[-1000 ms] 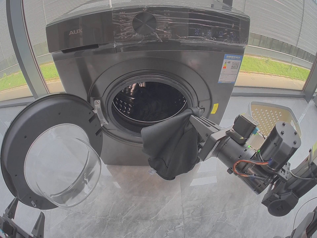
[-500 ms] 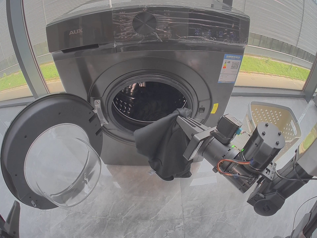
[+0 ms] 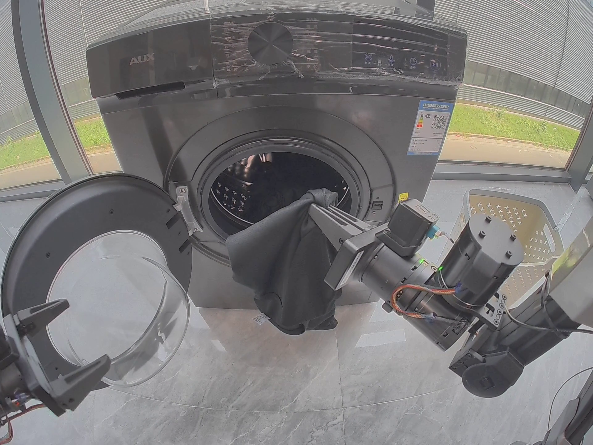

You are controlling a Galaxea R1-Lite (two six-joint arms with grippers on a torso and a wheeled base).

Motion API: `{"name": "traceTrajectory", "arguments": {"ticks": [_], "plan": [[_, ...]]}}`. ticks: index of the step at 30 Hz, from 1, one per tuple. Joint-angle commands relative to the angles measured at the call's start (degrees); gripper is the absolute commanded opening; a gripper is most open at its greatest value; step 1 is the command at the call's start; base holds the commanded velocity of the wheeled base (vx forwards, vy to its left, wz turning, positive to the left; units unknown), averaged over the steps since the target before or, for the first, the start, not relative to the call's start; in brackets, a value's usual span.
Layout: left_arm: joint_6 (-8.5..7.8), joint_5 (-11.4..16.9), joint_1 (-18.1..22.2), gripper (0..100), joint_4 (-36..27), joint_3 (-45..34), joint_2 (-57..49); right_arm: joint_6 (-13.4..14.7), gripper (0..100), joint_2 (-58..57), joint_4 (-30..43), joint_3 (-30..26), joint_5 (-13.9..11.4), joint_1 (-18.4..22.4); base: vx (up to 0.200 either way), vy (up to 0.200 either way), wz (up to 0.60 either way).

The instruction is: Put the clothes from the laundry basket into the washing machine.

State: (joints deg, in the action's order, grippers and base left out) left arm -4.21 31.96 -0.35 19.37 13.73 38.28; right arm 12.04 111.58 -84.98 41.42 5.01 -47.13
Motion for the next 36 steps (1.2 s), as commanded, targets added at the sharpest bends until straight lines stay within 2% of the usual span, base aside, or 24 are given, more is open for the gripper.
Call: {"name": "traceTrajectory", "arguments": {"ticks": [1,5,8,9,12,19,24,26,28,31,36], "plan": [[-3.00,2.49,-2.72,100,11.13,-4.76,22.63,0.08,0,1.36,0.61,2.96,-0.35,-0.07,0.000,0.000,0.00],[-3.00,2.49,-5.80,100,12.53,-3.97,29.84,0.08,0,1.45,0.69,3.05,-0.26,-0.16,0.000,0.000,0.00],[-2.74,1.87,-6.68,100,13.15,-3.88,32.12,0.08,0,1.45,0.61,2.87,-0.26,-0.16,0.000,0.000,0.00],[-2.74,0.47,-7.56,100,13.50,-3.79,35.02,0.08,0,1.45,0.61,2.87,-0.26,-0.16,0.000,0.000,0.00],[-2.47,-0.24,-9.14,100,15.35,-2.92,39.42,0.08,0,1.45,0.61,2.96,-0.26,-0.24,0.000,0.000,0.00],[-2.39,-1.20,-11.78,100,28.97,-2.56,50.40,0.08,0,1.45,0.61,3.05,-0.09,-0.86,0.000,0.000,0.00],[-2.47,-2.08,-14.68,100,33.54,-2.65,55.68,0.08,0,1.45,0.52,3.05,-0.09,-0.86,0.000,0.000,0.00],[-2.30,-3.14,-17.40,100,36.79,-2.39,59.98,0.08,0,1.45,0.52,2.96,0.00,-0.86,0.000,0.000,0.00],[-2.21,-3.31,-17.66,100,37.32,-2.21,60.60,0.08,0,1.45,0.52,2.96,0.00,-0.86,0.000,0.000,0.00],[-0.63,-3.66,-19.33,100,40.22,-1.07,63.67,0.08,0,1.36,0.61,2.87,0.00,-0.86,0.000,0.000,0.00],[0.43,-3.75,-21.53,100,41.54,0.86,67.19,0.08,0,1.53,0.52,2.96,0.70,-1.04,0.000,0.000,0.00]]}}
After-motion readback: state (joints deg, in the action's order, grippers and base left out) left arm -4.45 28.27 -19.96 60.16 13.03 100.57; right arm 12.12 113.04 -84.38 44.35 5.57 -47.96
